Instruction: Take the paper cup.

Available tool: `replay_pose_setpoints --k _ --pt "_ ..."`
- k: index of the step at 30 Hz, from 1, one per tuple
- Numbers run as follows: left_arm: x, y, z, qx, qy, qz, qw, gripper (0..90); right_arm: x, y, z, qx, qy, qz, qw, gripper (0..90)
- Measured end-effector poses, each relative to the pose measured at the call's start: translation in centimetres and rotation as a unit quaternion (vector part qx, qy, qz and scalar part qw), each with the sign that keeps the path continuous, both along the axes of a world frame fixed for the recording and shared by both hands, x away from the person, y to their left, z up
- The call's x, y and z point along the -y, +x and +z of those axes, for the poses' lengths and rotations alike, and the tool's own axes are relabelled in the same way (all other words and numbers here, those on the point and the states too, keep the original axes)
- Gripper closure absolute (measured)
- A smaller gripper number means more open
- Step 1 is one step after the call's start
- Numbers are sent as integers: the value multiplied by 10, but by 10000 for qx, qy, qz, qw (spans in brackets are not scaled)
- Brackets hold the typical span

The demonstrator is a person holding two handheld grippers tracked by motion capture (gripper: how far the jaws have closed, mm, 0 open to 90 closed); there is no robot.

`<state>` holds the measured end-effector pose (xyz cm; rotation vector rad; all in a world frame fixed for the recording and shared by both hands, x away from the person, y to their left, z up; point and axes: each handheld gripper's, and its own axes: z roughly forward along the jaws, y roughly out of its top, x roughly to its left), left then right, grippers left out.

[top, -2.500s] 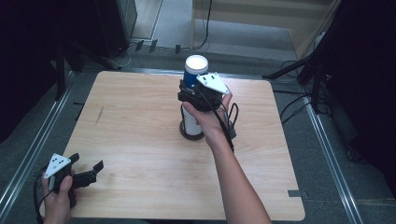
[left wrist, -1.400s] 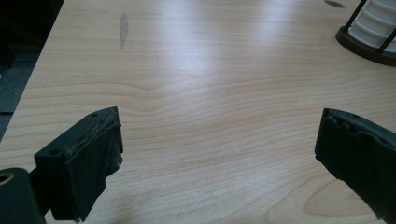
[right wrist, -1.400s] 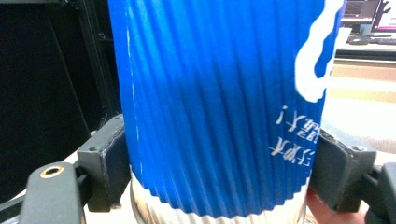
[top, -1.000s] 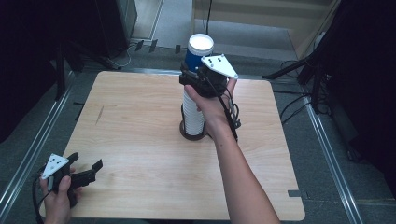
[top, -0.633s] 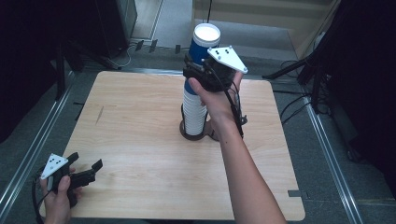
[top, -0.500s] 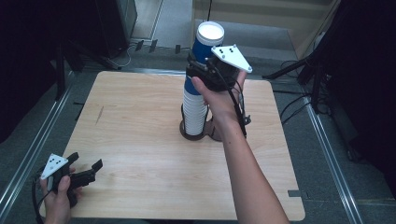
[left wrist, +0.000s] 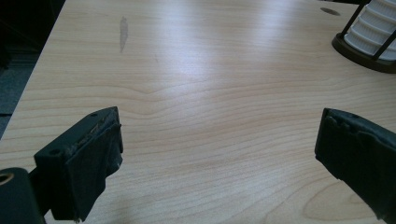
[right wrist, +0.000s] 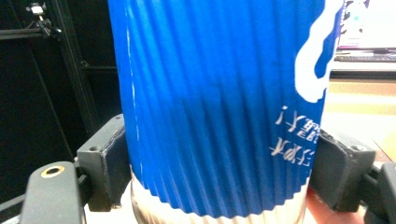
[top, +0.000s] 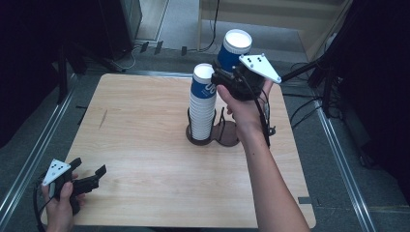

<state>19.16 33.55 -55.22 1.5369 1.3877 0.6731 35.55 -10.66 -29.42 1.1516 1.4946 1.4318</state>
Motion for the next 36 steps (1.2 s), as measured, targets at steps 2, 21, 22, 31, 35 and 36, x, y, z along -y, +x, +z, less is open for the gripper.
replay_pose_setpoints --k 2,21,22,31,35,36 --pt "0 0 0 1 4 -1 10000 15 5 -2 -2 -2 -24 -32 10000 187" --pt "0 0 0 14 1 3 10000 15 30 -31 -39 -8 -127 -120 9998 187" --pt "0 0 0 13 -1 1 10000 15 31 -32 -42 2 -156 -127 9998 187" --pt "0 0 0 3 19 -6 10000 15 36 -50 -66 -109 -198 -76 9997 187" --pt "1 0 0 20 11 -5 10000 15 38 -57 -78 -101 -275 -69 9995 187" --pt "1 0 0 19 12 -5 10000 15 38 -58 -81 -117 -303 -68 9995 187"
